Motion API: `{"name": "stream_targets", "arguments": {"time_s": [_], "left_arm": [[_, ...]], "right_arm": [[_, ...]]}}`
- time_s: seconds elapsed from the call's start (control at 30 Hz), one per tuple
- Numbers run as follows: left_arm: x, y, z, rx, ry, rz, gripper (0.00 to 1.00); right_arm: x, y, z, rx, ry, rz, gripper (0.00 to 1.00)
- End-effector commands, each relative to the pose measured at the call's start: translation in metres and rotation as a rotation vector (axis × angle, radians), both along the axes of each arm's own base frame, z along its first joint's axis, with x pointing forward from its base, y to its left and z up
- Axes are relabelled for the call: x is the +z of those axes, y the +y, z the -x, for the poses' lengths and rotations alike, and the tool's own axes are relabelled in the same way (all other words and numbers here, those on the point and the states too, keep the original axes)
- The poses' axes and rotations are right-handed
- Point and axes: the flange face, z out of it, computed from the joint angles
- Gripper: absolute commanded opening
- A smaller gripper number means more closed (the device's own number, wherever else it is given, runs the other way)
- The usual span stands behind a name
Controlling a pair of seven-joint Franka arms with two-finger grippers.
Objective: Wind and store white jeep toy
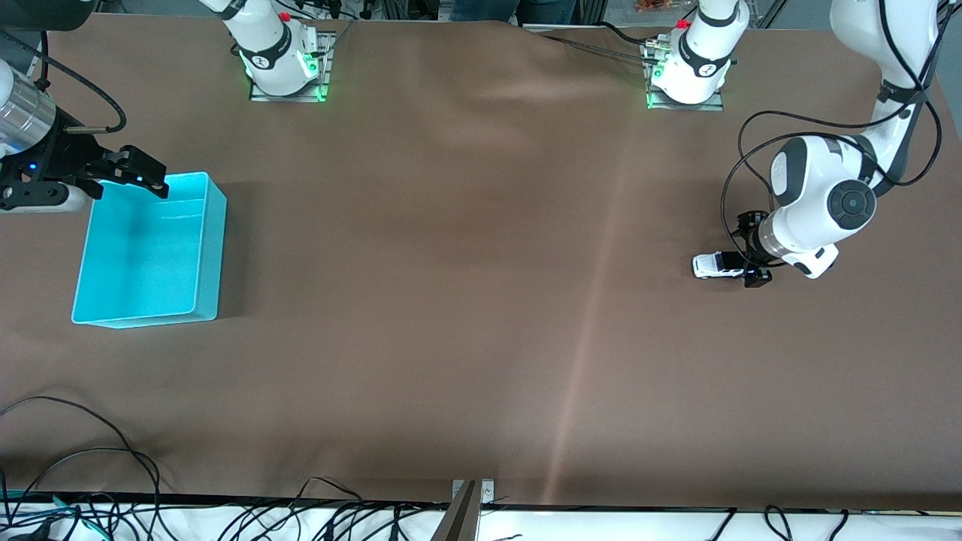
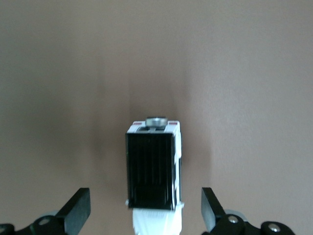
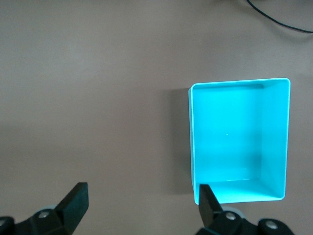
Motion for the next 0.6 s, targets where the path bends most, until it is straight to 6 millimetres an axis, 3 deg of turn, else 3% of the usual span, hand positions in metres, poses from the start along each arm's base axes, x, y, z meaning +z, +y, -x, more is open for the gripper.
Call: {"name": "stream_targets", "arguments": {"time_s": [0.0, 0.1, 0.33, 0.57], "left_arm": [[-0.010, 0.012, -0.002, 0.024, -0.015, -0.012, 0.99], [-0.014, 0.012, -0.002, 0.022, -0.009, -0.012, 0.92], [-0.016, 0.009, -0.002, 0.017, -0.008, -0.010, 0.91], [-0.021, 0.007, -0.001, 0.015, 0.001, -0.008, 0.81]], "right_arm": [[0.005, 0.002, 0.000, -0.006, 0.000, -0.011, 1.00], [0.005, 0.002, 0.000, -0.004, 0.000, -0.011, 1.00], [0.004, 0.002, 0.000, -0.003, 0.003, -0.012, 1.00], [0.003, 0.002, 0.004, -0.010, 0.029, -0.010, 1.00]]}}
